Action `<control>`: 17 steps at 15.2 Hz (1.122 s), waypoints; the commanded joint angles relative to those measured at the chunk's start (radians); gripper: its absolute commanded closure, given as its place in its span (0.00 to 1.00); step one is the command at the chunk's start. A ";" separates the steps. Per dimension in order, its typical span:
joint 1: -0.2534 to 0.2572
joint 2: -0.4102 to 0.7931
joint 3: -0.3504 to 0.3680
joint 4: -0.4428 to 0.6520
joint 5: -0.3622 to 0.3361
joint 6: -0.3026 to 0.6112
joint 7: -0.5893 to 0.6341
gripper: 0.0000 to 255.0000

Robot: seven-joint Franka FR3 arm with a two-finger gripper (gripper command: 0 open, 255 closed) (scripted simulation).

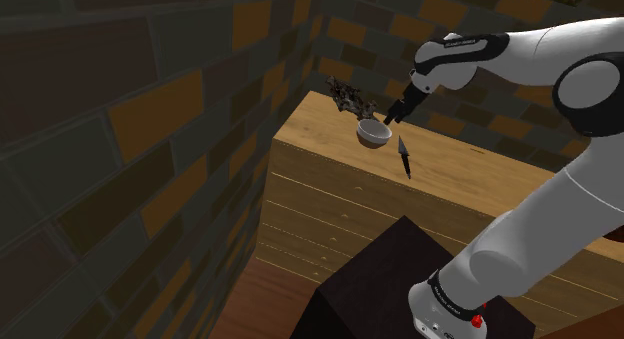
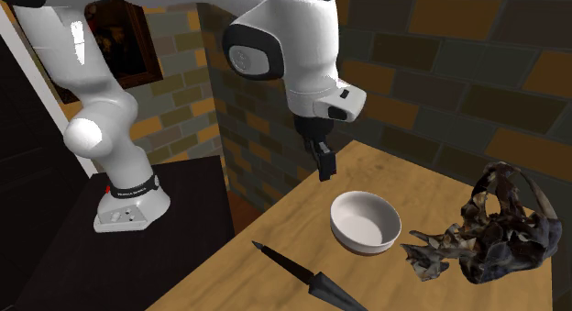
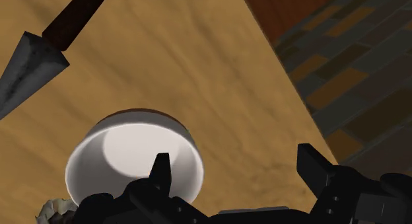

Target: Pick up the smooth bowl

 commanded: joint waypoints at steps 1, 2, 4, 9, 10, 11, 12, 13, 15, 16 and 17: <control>-0.015 0.087 -0.022 0.062 0.061 -0.002 -0.068 0.00; -0.026 0.131 -0.028 0.095 0.092 -0.006 -0.098 0.00; -0.054 0.220 -0.033 0.165 0.152 -0.018 -0.153 0.00; -0.156 0.437 -0.012 0.368 0.277 -0.066 -0.255 0.00; -0.179 0.480 -0.005 0.414 0.297 -0.078 -0.269 0.00; -0.203 0.523 0.002 0.462 0.316 -0.091 -0.280 0.00; -0.227 0.567 0.011 0.512 0.332 -0.105 -0.289 0.00; -0.252 0.611 0.019 0.565 0.348 -0.120 -0.296 0.00; -0.286 0.669 0.032 0.638 0.365 -0.140 -0.302 0.00; -0.286 0.674 0.034 0.633 0.369 -0.131 -0.306 0.00; -0.287 0.679 0.036 0.628 0.372 -0.121 -0.310 0.00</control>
